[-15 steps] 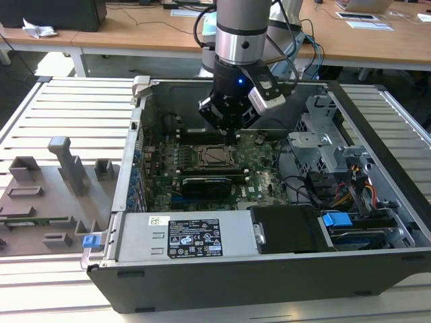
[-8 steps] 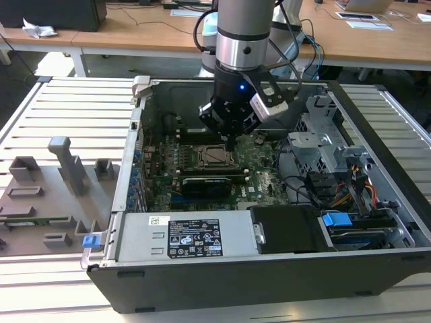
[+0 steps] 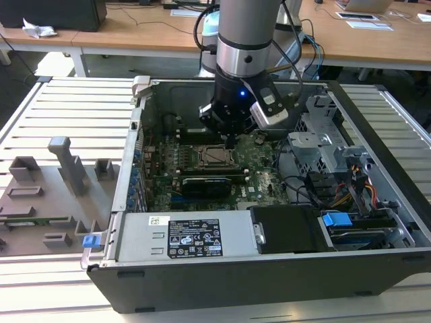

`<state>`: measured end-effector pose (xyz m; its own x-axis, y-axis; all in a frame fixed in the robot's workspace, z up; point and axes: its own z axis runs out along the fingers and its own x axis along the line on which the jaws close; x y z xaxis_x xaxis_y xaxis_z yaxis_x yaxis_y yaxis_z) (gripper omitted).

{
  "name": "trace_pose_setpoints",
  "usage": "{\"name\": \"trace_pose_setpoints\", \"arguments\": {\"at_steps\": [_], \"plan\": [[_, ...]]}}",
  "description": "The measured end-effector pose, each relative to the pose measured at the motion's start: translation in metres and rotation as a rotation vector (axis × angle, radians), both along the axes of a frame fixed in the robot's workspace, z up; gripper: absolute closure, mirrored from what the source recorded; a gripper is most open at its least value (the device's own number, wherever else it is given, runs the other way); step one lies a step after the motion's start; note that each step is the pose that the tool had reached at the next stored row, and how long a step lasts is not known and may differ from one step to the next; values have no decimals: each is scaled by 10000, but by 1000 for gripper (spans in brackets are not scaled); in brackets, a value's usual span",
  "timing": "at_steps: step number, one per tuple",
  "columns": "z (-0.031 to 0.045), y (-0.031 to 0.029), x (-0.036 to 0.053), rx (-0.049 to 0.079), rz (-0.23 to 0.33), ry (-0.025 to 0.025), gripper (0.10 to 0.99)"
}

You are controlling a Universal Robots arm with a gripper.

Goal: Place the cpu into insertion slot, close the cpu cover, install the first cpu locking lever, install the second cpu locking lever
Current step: 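Install the second cpu locking lever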

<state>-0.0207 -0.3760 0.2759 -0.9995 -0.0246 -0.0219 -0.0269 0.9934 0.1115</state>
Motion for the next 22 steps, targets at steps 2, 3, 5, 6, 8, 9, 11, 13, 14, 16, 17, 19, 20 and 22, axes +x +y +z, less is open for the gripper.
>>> {"name": "trace_pose_setpoints", "arguments": {"at_steps": [2, 3, 5, 6, 8, 9, 11, 13, 14, 16, 17, 19, 20, 22], "plan": [[-15, -92, -12, 22, 0, 1, 980], [-55, -107, -29, 25, -1, -1, 980], [-124, -108, -58, 24, -1, 0, 980], [-161, -108, -68, 22, -1, 0, 980], [-212, -100, -70, 25, 0, -1, 980], [-230, -87, -70, 23, -1, 0, 980], [-265, -60, -70, 24, 0, 0, 980], [-327, -42, -69, 24, 2, 0, 980], [-346, -41, -69, 24, 2, 0, 980], [-395, -41, -70, 23, 0, 0, 980], [-416, -41, -70, 23, -1, 0, 980], [-462, -41, -72, 23, -1, -1, 980], [-496, -40, -93, 24, 0, -1, 980], [-554, -41, -212, 26, 7, 1, 980]]}}
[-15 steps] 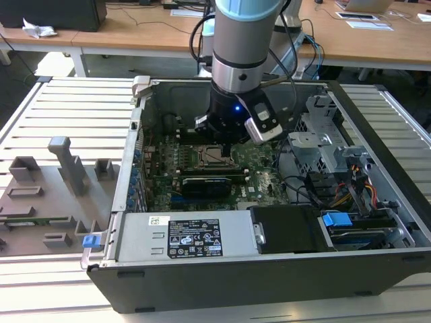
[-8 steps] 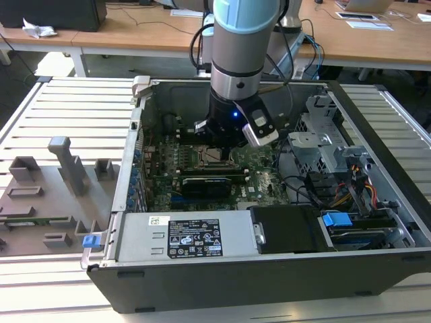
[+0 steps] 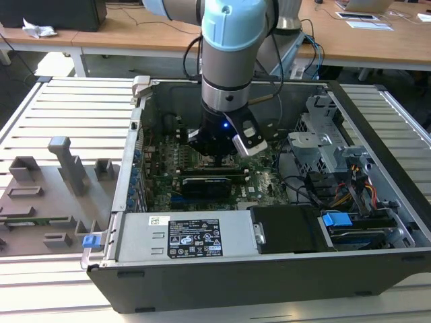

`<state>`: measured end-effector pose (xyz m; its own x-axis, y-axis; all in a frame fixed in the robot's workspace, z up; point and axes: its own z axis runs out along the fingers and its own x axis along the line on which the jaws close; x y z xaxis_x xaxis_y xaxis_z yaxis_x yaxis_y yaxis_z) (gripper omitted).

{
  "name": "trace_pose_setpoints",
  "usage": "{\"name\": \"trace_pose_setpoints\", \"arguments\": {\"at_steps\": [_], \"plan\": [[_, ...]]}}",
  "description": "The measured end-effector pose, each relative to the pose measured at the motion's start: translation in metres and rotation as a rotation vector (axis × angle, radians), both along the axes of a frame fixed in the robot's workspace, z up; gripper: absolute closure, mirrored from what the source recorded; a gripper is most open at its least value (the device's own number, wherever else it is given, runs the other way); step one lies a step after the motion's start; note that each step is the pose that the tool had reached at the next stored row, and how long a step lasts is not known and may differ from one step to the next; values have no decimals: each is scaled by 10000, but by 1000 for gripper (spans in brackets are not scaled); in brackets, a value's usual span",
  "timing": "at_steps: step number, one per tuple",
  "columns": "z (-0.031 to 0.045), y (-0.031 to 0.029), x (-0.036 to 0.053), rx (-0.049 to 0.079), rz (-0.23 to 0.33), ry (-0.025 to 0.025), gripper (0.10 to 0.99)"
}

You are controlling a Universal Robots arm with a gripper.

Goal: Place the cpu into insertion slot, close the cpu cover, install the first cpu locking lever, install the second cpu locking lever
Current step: 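Install the second cpu locking lever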

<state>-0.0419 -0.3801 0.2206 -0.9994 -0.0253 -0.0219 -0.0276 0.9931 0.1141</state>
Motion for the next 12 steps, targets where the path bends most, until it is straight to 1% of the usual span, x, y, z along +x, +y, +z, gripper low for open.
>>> {"name": "trace_pose_setpoints", "arguments": {"at_steps": [2, 5, 9, 12], "plan": [[-54, -14, -86, 5, 46, 0, 980], [-115, -24, -162, 37, 273, -1, 980], [-147, -25, -220, 125, 548, -1, 980], [-162, -25, -319, 260, 687, -4, 980]]}}
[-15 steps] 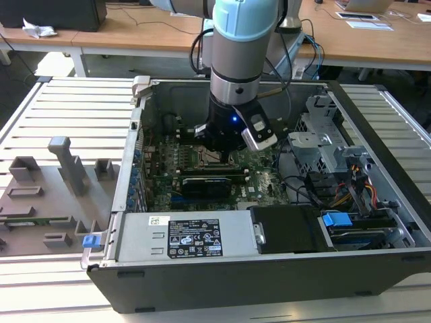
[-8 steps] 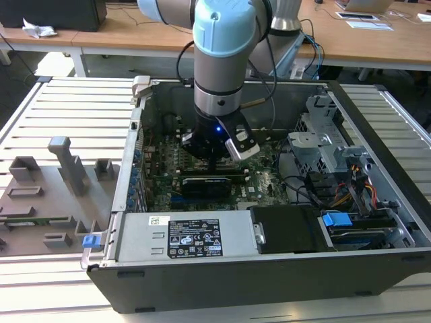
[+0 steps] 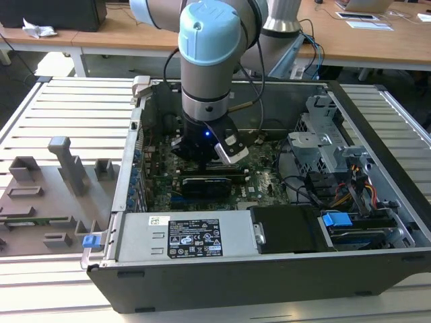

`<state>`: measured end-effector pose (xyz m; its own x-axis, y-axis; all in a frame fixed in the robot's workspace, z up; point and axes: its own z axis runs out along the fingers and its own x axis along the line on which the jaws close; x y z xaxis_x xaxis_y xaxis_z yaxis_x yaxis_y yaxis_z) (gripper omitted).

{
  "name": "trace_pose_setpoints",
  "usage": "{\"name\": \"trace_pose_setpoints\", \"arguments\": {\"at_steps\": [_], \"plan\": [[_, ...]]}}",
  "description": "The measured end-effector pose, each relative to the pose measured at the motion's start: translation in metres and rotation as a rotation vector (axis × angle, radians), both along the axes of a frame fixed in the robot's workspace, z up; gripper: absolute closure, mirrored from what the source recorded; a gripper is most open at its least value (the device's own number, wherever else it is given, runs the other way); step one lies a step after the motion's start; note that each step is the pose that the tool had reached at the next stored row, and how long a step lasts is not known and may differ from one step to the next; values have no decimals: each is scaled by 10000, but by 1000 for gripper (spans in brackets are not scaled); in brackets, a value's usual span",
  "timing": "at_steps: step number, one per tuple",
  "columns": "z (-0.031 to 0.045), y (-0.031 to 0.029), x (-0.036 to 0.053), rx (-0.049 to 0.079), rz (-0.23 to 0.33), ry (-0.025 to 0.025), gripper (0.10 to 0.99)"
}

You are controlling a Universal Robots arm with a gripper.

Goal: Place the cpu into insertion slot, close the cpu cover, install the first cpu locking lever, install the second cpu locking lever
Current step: 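Install the second cpu locking lever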

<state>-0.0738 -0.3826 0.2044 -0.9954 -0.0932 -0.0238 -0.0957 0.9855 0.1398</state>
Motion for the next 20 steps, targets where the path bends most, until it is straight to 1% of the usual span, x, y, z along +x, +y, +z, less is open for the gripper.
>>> {"name": "trace_pose_setpoints", "arguments": {"at_steps": [2, 4, 6, 8, 11, 12, 13, 15, 16, 17, 19, 20], "plan": [[-3, 0, -35, 66, 40, 0, 980], [-9, 0, -103, 254, 157, -1, 980], [-21, 9, -127, 440, 289, -1, 980], [-32, 24, -128, 487, 344, 1, 980], [-62, 74, -127, 539, 392, -2, 980], [-64, 78, -127, 542, 406, 0, 980], [-45, 79, -128, 539, 417, -8, 980], [77, 81, -128, 531, 418, -19, 980], [113, 83, -129, 518, 416, -19, 980], [145, 94, -127, 440, 417, -20, 980], [151, 125, -124, 75, 418, -9, 980], [150, 154, -120, -260, 418, -2, 980]]}}
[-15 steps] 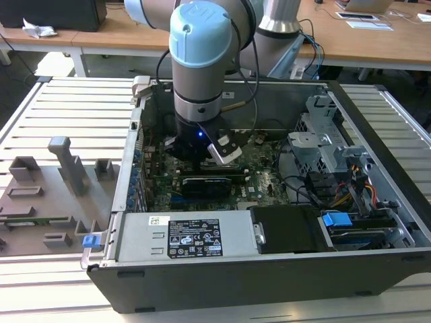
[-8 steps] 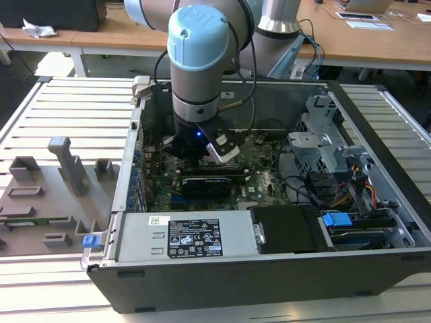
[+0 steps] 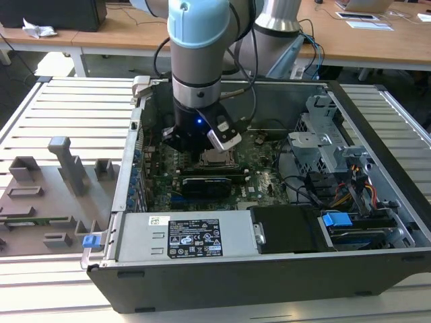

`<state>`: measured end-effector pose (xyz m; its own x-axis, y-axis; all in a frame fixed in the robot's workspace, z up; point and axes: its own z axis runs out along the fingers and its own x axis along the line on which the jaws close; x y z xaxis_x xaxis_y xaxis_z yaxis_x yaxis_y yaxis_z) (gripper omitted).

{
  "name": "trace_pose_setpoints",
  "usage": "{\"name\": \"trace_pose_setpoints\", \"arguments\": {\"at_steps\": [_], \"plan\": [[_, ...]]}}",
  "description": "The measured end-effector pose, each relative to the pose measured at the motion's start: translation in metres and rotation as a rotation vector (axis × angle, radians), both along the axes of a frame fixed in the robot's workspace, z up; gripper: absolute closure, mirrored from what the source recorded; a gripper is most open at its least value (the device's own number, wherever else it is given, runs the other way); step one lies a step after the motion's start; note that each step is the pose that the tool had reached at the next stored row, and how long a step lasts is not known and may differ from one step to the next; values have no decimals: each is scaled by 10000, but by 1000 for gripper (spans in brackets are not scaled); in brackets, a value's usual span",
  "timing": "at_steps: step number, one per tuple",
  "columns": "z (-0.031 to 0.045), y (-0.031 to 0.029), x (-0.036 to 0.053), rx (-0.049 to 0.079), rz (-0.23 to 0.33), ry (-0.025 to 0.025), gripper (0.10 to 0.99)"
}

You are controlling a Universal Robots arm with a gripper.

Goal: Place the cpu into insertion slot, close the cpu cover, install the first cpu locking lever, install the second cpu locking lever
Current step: 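Install the second cpu locking lever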

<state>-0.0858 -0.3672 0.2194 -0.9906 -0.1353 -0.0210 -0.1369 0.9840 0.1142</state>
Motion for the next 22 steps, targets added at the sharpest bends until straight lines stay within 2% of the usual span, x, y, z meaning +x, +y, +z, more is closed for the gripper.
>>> {"name": "trace_pose_setpoints", "arguments": {"at_steps": [1, 3, 4, 5, 6, 9, 13, 18, 22], "plan": [[1, 34, 8, -215, -1, 6, 980], [0, 82, 32, -398, 0, 25, 980], [-3, 109, 61, -468, 4, 63, 980], [-7, 120, 93, -497, 3, 112, 980], [-12, 127, 162, -533, 3, 237, 980], [-17, 128, 308, -566, 10, 407, 980], [-23, 129, 499, -583, 14, 604, 980], [-26, 129, 670, -596, 18, 753, 980], [-26, 130, 768, -608, 19, 820, 980]]}}
